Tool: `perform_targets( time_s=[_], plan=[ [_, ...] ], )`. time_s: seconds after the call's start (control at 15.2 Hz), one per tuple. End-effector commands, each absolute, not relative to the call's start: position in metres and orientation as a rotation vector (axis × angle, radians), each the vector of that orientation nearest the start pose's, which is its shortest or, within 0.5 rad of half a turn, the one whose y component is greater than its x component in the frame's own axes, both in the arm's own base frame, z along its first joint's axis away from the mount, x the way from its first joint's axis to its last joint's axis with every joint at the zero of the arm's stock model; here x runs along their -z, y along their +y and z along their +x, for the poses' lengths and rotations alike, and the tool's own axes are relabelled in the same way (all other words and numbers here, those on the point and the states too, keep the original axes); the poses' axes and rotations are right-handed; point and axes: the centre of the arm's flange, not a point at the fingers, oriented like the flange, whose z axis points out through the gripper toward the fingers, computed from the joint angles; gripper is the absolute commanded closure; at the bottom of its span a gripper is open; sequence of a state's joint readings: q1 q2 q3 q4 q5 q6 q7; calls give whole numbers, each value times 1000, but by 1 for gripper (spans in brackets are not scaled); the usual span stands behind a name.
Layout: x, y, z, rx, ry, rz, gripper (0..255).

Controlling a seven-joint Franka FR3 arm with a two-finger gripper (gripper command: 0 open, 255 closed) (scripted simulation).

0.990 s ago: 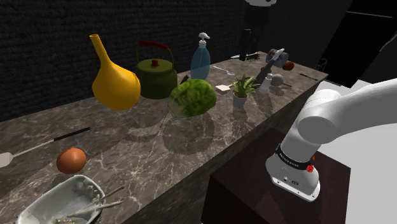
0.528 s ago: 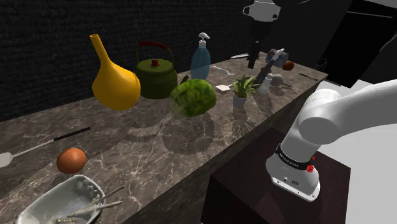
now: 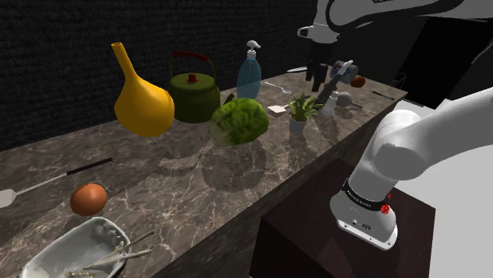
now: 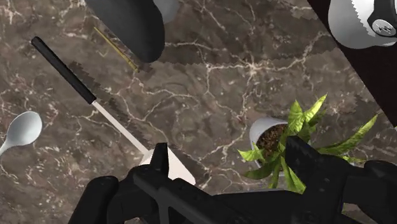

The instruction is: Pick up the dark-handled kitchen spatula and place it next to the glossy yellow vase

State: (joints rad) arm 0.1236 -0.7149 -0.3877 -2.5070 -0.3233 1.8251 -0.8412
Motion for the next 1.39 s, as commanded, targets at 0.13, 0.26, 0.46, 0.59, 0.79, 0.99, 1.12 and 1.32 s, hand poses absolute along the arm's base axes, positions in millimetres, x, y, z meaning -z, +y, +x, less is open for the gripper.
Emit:
perform_targets(
  time_s=[0.13,0.26,0.46,0.59,0.79,0.99,1.12,1.32],
  plan=[
    [-467,-163,356,-54,-1465,-2840,0],
    [-452,-178,371,-60,-1601,-2763,0],
    [-430,-199,396,-68,-1797,-2635,0],
    [-414,-210,415,-74,-1923,-2542,0],
    [-396,-221,437,-80,-2064,-2425,0],
    [-380,-222,437,-80,-2064,-2425,0],
    [-370,-223,437,-80,-2064,-2425,0],
    [-356,-224,437,-80,-2064,-2425,0]
  ],
)
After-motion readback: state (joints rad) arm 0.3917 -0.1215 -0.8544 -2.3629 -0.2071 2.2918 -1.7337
